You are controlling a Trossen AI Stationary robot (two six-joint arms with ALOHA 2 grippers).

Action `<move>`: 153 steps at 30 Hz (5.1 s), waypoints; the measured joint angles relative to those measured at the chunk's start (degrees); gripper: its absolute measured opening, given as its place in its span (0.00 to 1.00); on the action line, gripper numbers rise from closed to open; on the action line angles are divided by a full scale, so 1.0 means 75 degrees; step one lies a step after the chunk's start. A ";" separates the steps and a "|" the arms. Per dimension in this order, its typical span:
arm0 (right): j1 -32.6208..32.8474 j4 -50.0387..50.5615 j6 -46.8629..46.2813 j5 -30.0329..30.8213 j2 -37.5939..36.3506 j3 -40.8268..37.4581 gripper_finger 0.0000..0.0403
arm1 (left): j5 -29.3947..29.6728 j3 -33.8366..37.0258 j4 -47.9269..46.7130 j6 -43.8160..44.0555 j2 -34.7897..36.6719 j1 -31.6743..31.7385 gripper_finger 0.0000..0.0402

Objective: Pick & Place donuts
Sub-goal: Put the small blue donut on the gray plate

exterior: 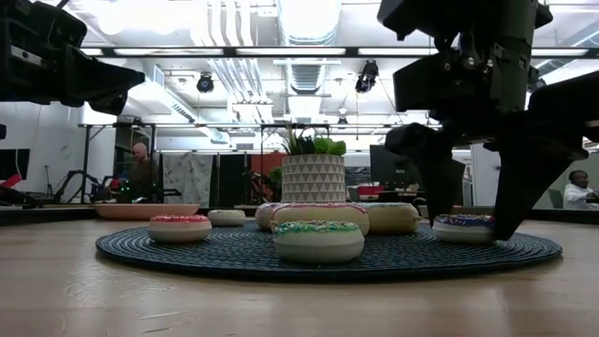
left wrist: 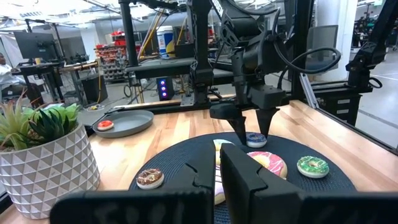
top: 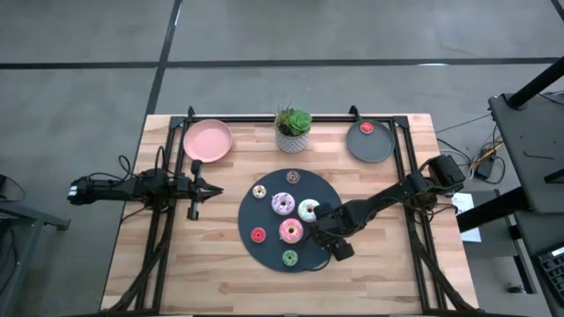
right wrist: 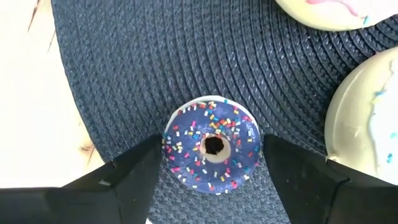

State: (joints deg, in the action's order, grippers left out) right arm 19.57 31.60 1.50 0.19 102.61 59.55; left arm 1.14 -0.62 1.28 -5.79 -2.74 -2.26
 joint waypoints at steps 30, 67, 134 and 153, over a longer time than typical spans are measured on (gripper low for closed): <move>-0.0323 -0.0031 0.0004 -0.0020 -0.0767 0.0140 0.45 | -0.0001 0.0000 0.0000 0.0001 0.0000 -0.0007 0.00; -0.6164 0.1105 0.0149 -0.0005 -0.2060 0.0137 0.45 | 0.0001 0.0000 0.0006 0.0001 -0.0006 -0.0001 0.00; -1.0023 0.1143 -0.1463 -0.0005 -0.2870 -0.1703 0.45 | -0.0002 0.0000 0.0003 -0.0002 -0.0003 -0.0001 0.00; -1.0076 0.1169 -0.1466 -0.0021 -0.3317 -0.2088 0.45 | -0.0002 0.0000 0.0002 0.0000 -0.0003 -0.0004 0.00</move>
State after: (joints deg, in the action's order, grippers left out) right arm -56.00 40.37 -9.50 0.03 77.73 43.89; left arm 1.13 -0.62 1.30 -5.78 -2.76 -2.28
